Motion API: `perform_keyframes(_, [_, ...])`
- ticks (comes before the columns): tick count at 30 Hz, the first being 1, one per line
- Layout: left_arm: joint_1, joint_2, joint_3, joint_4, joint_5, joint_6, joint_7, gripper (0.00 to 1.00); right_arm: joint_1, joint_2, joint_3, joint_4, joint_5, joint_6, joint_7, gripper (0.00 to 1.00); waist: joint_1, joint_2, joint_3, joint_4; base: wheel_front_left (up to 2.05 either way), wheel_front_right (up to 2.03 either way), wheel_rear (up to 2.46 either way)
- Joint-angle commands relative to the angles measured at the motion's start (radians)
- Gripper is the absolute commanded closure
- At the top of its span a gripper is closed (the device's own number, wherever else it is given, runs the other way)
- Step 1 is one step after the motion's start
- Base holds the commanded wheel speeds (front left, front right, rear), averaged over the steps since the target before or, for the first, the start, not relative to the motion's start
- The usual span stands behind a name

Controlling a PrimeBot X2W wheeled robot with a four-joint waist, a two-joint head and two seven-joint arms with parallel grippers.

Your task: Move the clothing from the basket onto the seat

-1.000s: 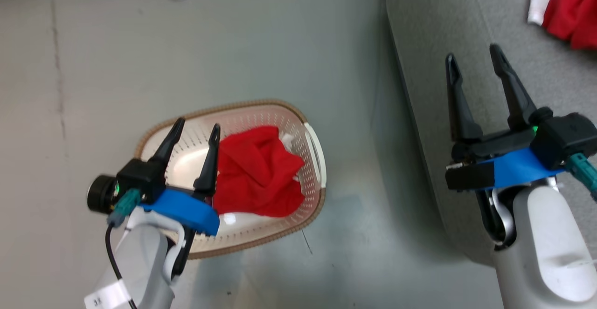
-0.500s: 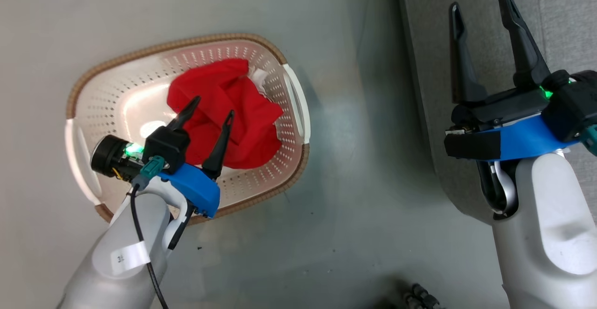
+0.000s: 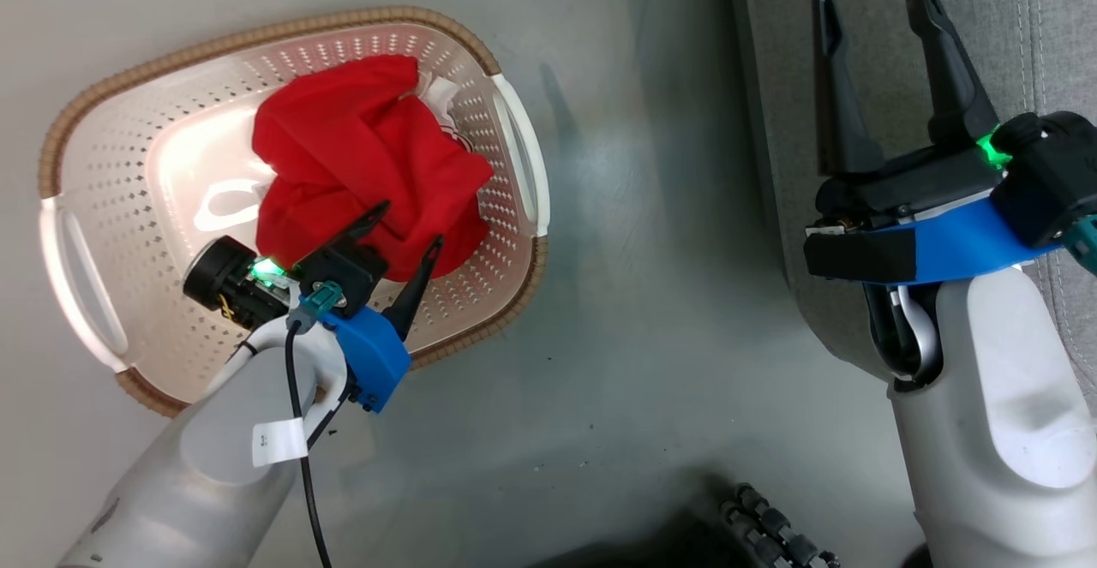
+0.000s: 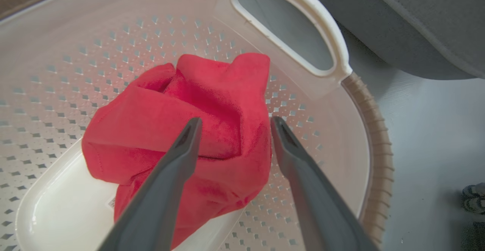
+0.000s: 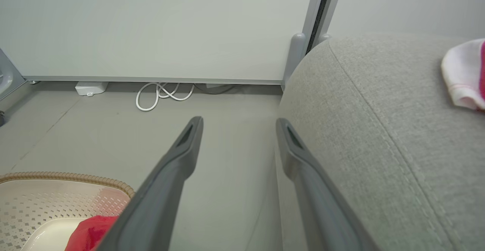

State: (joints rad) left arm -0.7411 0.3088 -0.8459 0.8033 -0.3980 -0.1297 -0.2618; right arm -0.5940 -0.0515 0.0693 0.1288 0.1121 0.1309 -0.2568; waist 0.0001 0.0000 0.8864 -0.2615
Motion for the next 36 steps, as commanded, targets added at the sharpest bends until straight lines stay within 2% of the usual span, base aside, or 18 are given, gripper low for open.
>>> perform_keyframes(1, [-0.023,0.008,-0.022,0.013,-0.010,-0.001,-0.005,0.00,-0.023,0.002,0.006,0.003,0.013,0.000,-0.006,0.00,-0.0001,0.0000,0.013,-0.010,0.00,0.00,0.00])
perform_keyframes(7, [-0.080,0.026,-0.098,0.083,-0.035,-0.001,0.004,0.00,-0.041,0.002,0.030,0.009,0.041,0.000,-0.009,0.00,-0.0001,0.0000,0.047,-0.033,0.00,0.00,0.00])
perform_keyframes(24, [-0.156,0.001,-0.103,0.232,-0.030,0.034,-0.002,0.00,-0.040,0.002,0.048,-0.011,0.088,0.000,-0.009,0.00,-0.0001,0.0000,0.080,-0.063,0.00,0.00,0.00])
perform_keyframes(25, [-0.157,-0.003,-0.103,0.238,-0.033,0.032,-0.002,0.28,-0.041,0.002,0.049,-0.011,0.089,0.000,-0.009,0.00,-0.0001,0.0000,0.081,-0.063,0.00,0.00,0.00])
perform_keyframes(26, [-0.160,-0.005,-0.104,0.243,-0.034,0.031,-0.002,0.74,-0.041,0.002,0.049,-0.011,0.089,0.000,-0.009,0.00,-0.0001,0.0000,0.081,-0.062,0.00,0.00,0.00])
perform_keyframes(27, [-0.161,-0.009,-0.106,0.250,-0.035,0.029,-0.002,1.00,-0.042,0.002,0.049,-0.011,0.089,0.000,-0.009,0.00,-0.0001,0.0000,0.080,-0.062,0.00,0.00,0.00])
perform_keyframes(36, [-0.171,-0.030,-0.117,0.282,-0.051,0.015,-0.003,1.00,-0.044,0.002,0.045,-0.012,0.082,0.000,-0.009,0.00,-0.0001,0.0000,0.075,-0.055,0.00,0.00,0.00])
